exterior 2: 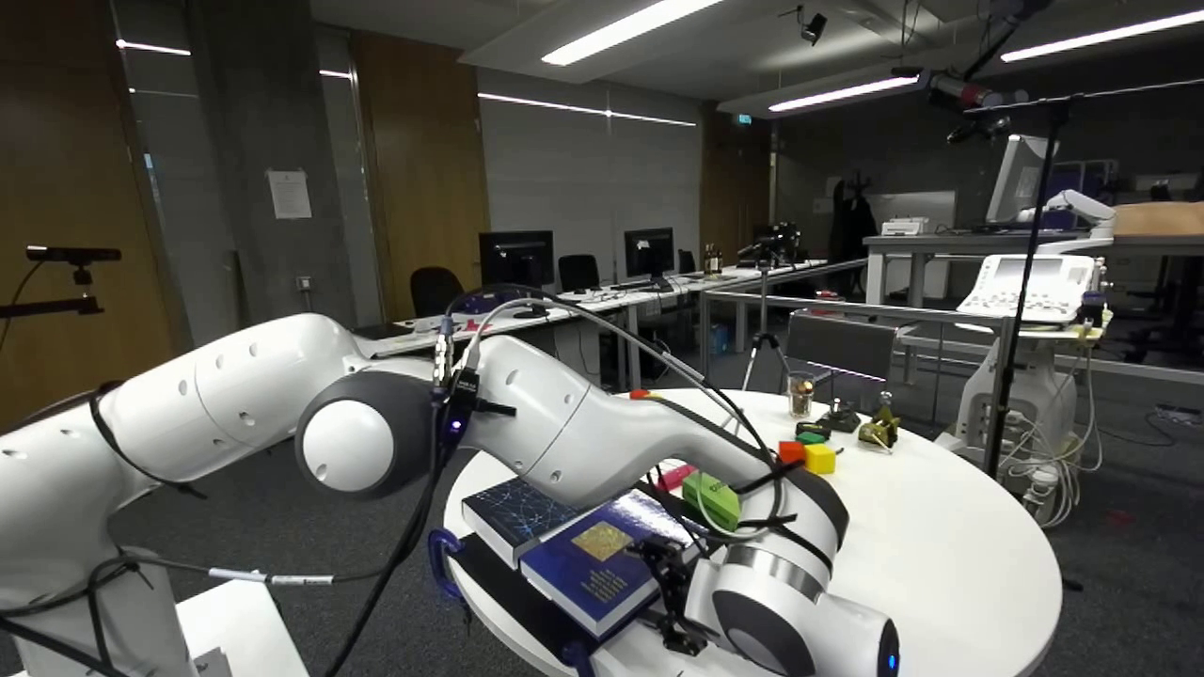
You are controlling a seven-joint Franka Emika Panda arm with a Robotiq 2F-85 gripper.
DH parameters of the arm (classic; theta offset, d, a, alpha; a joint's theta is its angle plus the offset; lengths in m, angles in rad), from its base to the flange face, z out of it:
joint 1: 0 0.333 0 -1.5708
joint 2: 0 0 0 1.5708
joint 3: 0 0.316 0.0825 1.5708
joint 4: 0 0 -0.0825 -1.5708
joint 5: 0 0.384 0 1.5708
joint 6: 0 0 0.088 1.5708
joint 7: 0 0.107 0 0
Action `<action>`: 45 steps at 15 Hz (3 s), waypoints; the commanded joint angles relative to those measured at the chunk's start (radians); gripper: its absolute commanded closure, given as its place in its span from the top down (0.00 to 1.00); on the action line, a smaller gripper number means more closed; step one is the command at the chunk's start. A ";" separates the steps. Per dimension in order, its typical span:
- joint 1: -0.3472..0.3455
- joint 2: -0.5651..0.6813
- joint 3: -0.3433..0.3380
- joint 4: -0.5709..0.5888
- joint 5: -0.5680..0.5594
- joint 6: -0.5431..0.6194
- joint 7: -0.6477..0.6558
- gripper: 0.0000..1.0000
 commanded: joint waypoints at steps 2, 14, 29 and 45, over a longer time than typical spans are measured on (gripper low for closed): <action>-0.026 0.044 0.024 0.070 0.017 -0.038 0.040 1.00; -0.018 0.063 0.040 0.081 0.019 -0.029 0.048 1.00; -0.003 0.069 0.049 0.068 0.017 -0.019 0.044 0.72; -0.027 0.028 0.051 0.094 0.014 -0.102 0.045 0.19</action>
